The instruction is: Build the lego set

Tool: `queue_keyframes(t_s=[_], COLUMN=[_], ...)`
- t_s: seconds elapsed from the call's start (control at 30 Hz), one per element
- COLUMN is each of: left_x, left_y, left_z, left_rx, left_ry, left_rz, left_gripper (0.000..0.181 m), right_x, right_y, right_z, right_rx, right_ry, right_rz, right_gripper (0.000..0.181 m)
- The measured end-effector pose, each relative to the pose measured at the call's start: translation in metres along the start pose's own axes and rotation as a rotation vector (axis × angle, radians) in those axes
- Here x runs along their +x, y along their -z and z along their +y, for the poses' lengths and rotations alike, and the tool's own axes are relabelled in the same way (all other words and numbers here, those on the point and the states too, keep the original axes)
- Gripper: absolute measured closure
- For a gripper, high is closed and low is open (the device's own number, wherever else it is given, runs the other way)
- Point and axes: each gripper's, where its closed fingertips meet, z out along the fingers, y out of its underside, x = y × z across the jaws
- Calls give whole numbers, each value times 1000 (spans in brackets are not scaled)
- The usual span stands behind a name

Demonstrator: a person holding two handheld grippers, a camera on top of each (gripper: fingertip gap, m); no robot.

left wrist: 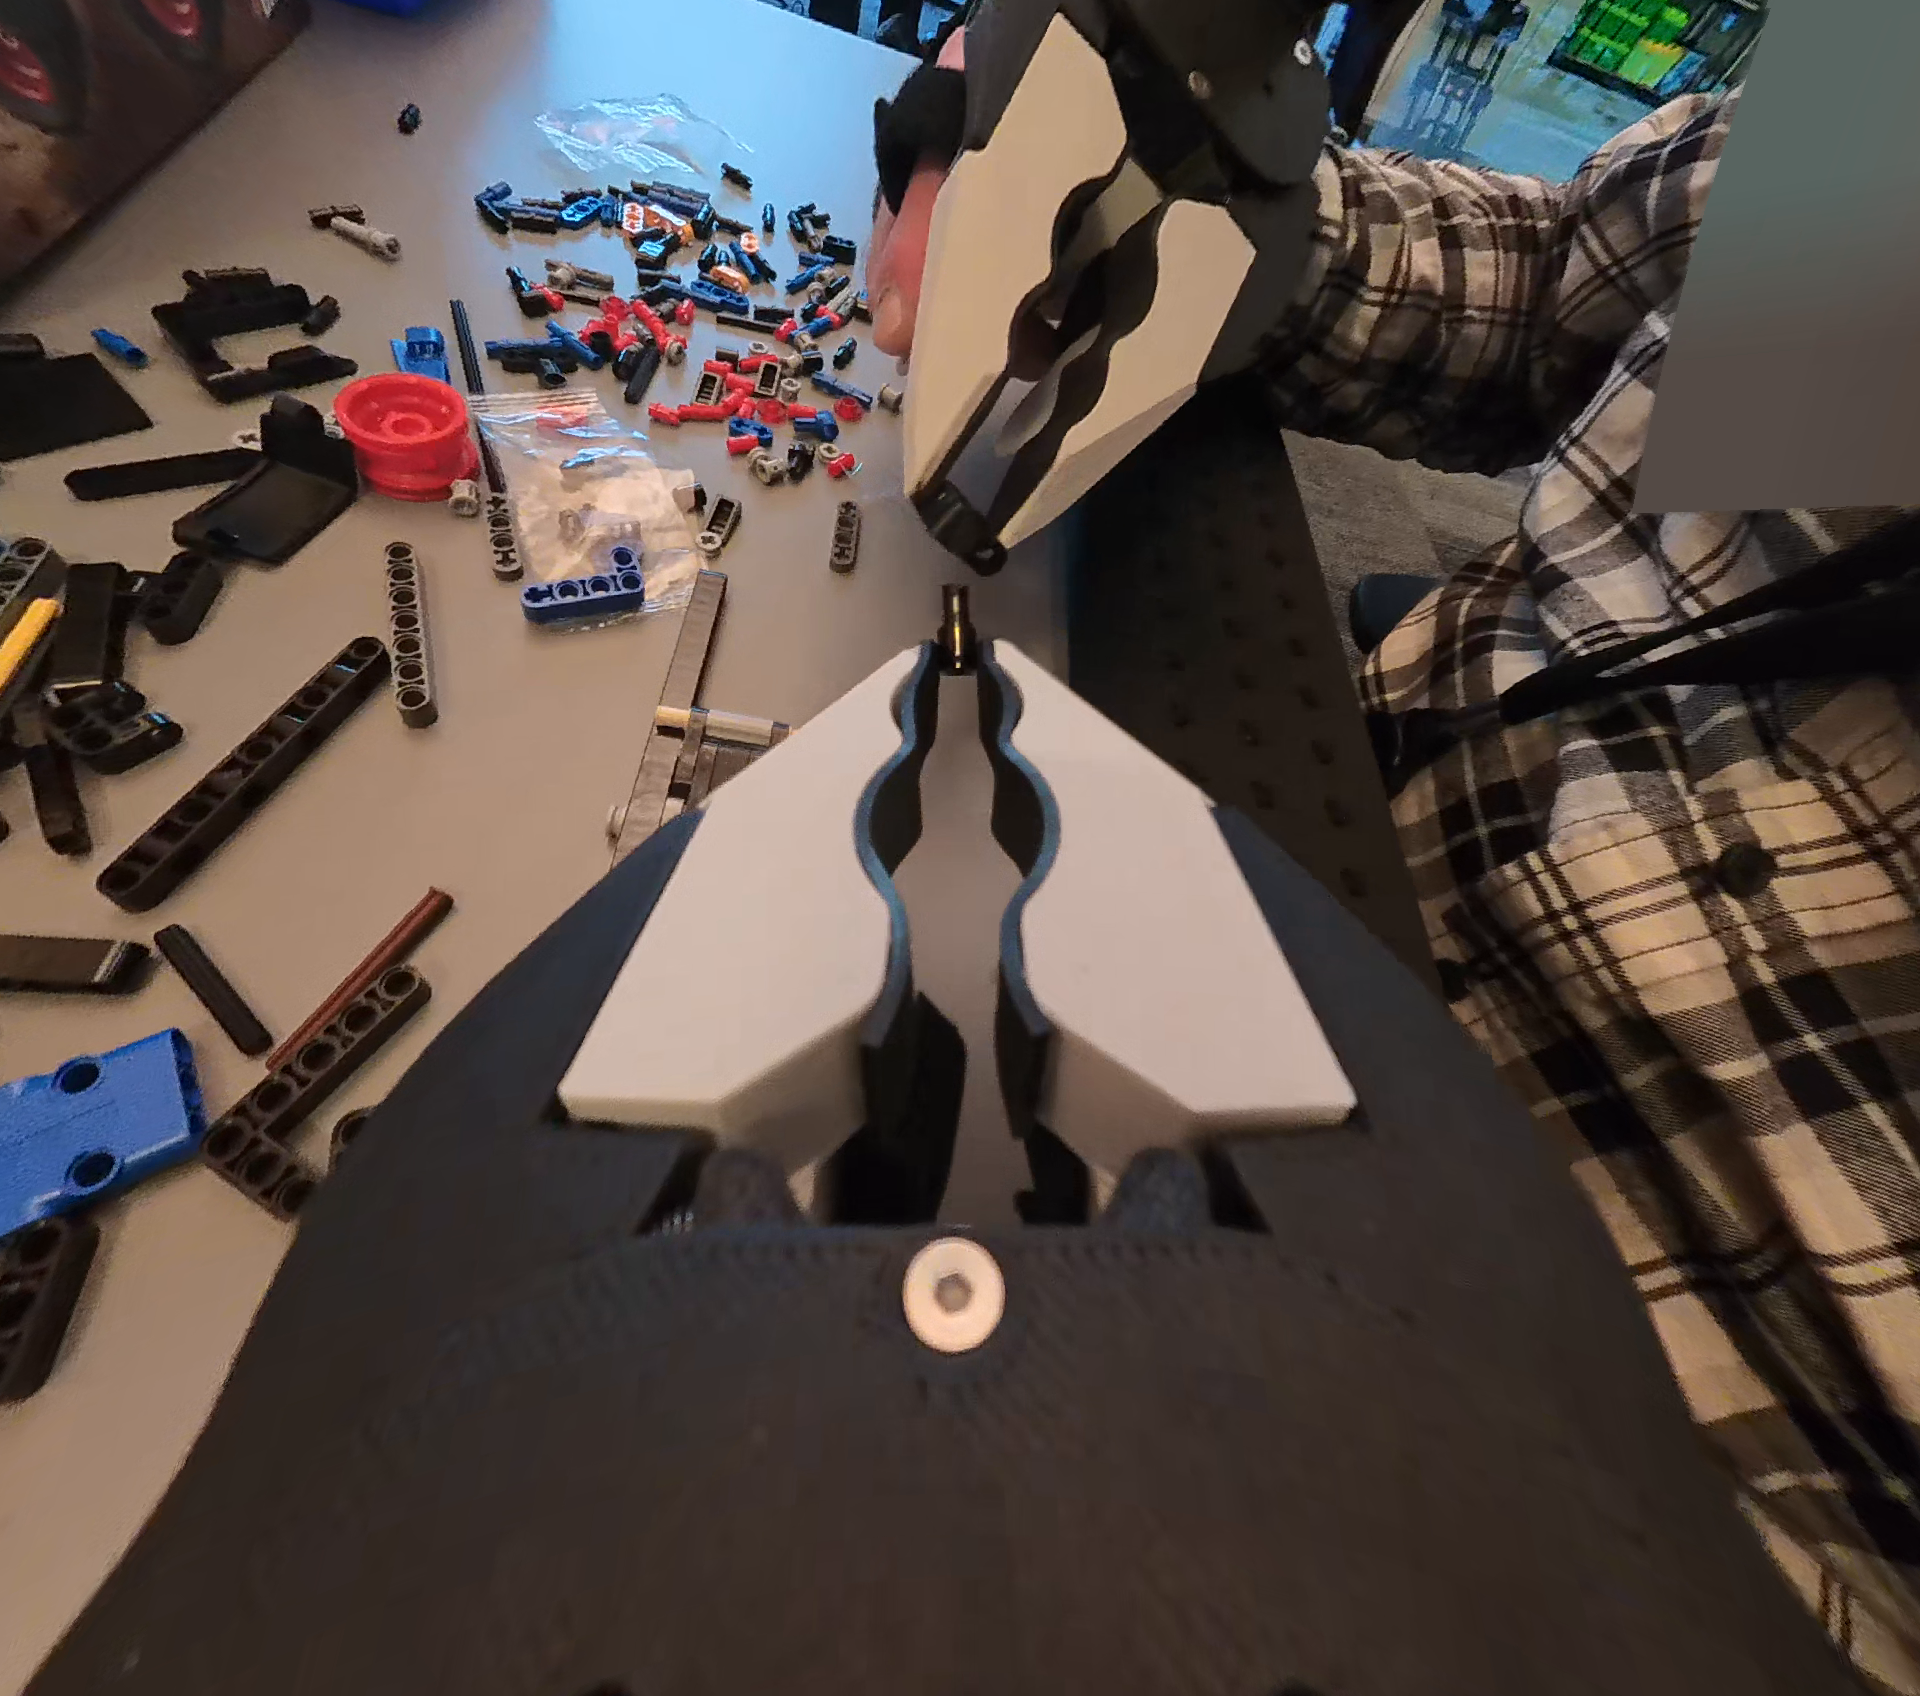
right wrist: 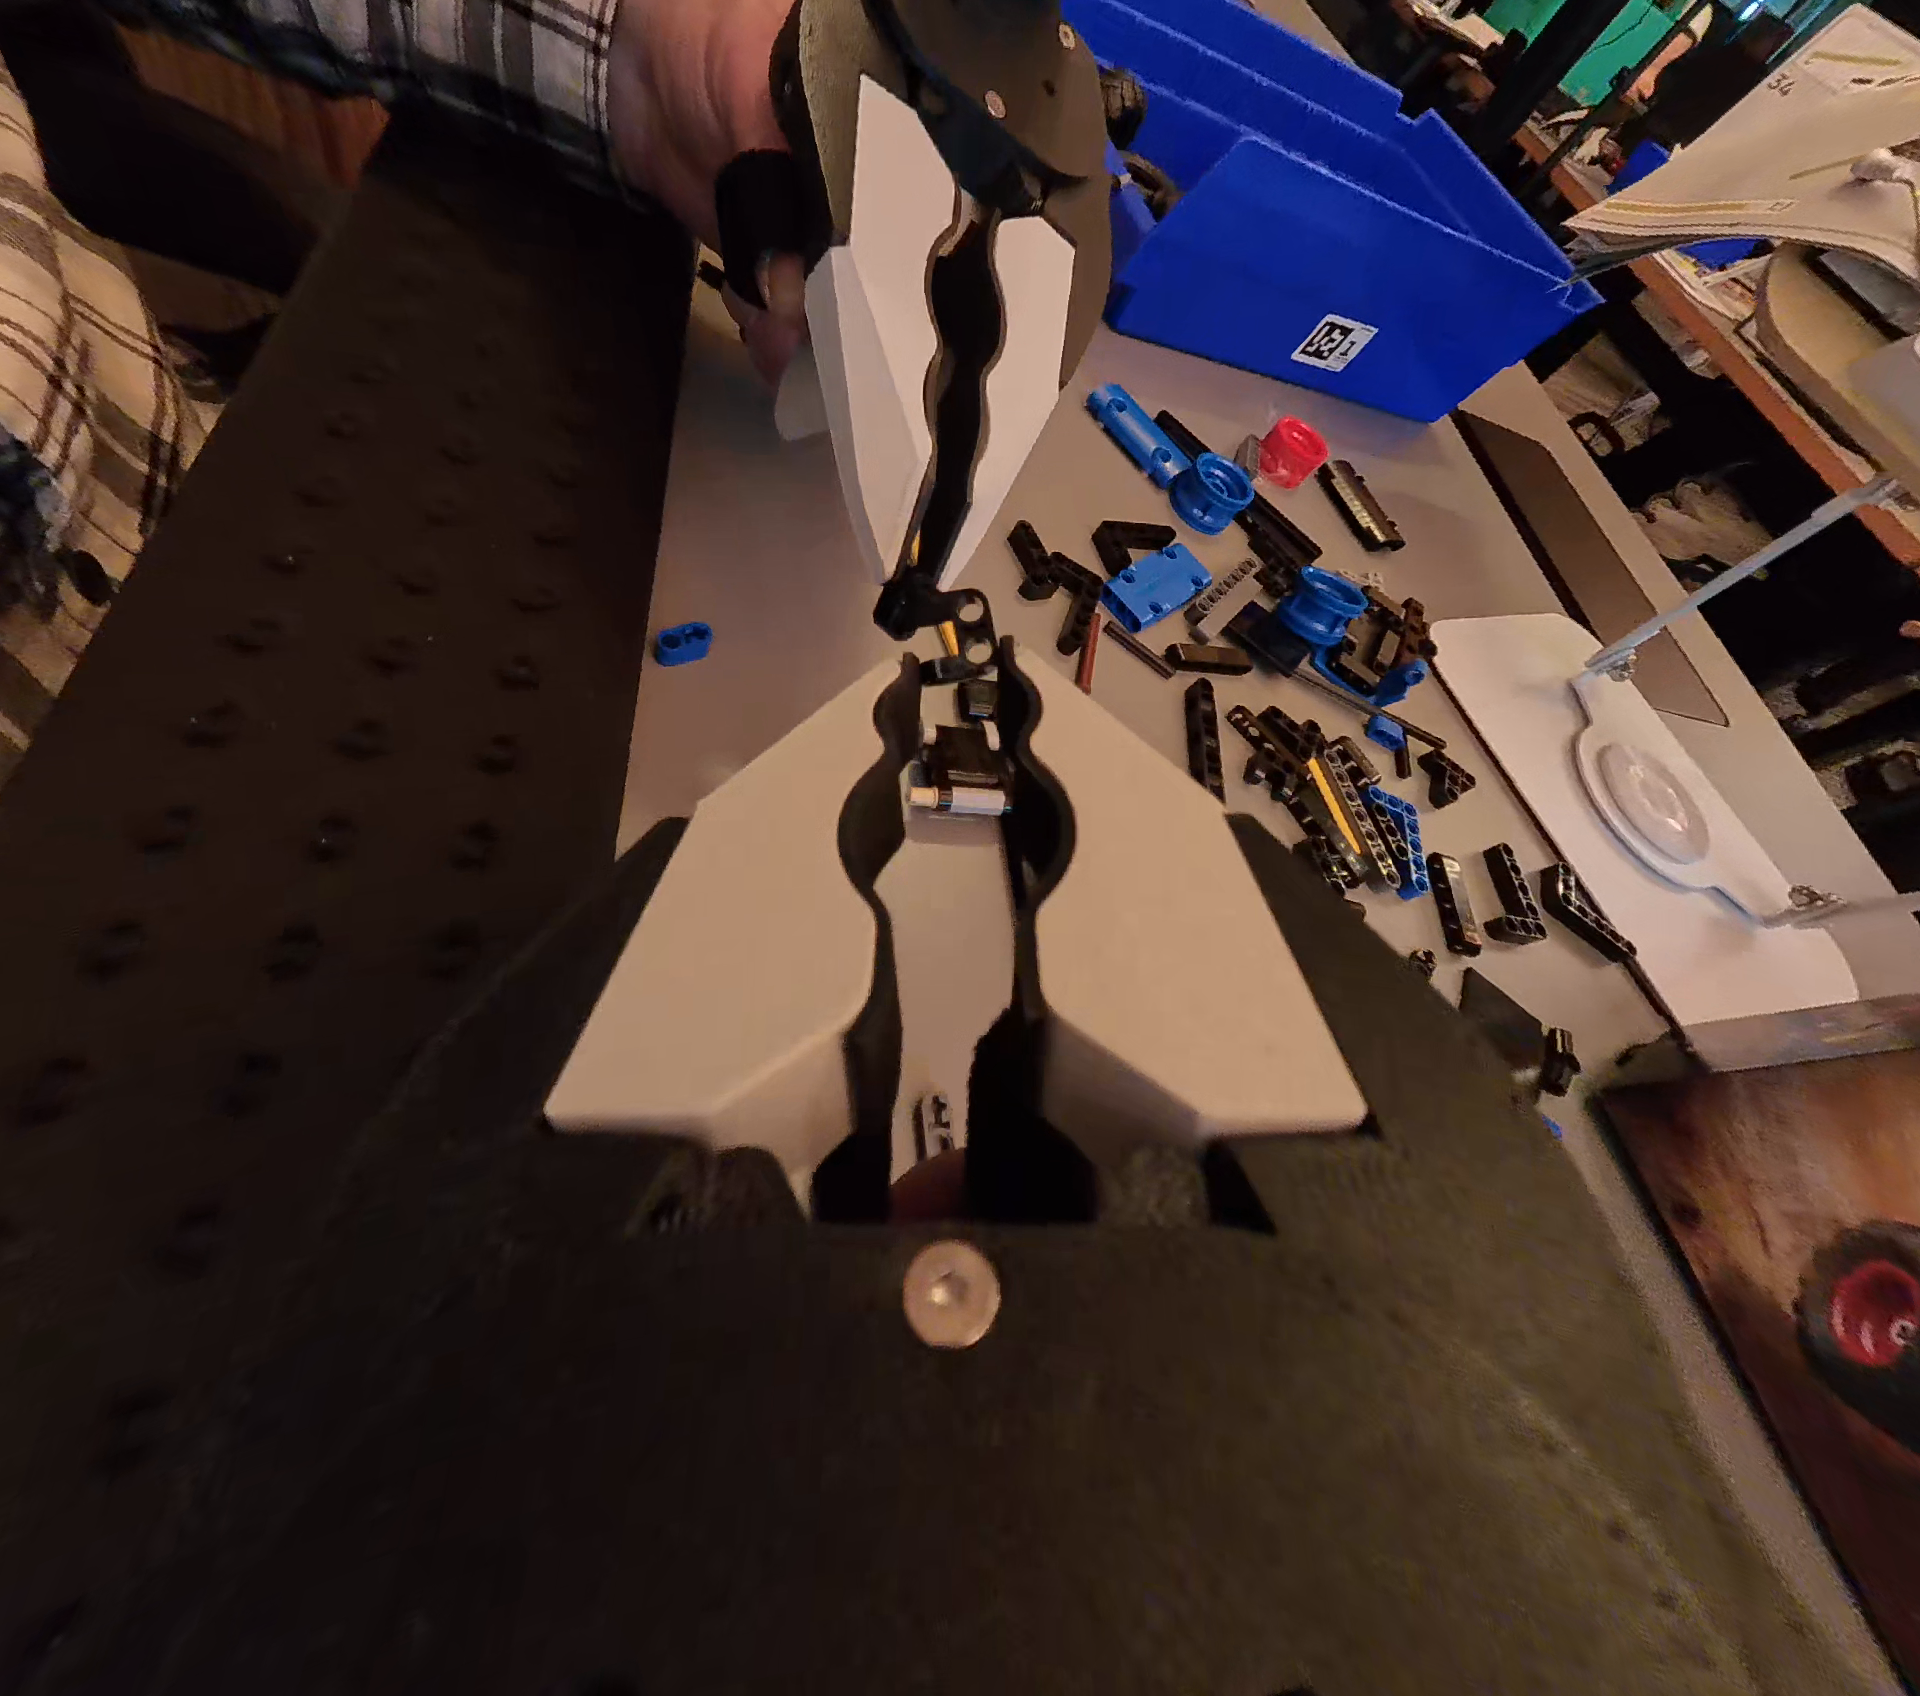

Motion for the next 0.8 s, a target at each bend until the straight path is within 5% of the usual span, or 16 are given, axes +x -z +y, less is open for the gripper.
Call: queue_keyframes(t_s=[0.8], left_x=[-5], left_y=[-2], left_z=[4], left_rx=[-23], left_ry=[-67], left_rz=[-51], left_gripper=[175], right_x=[-5], right_y=[4], right_z=[19], right_rx=[-87], right_ry=[-68], right_rz=[-40], right_gripper=[168])
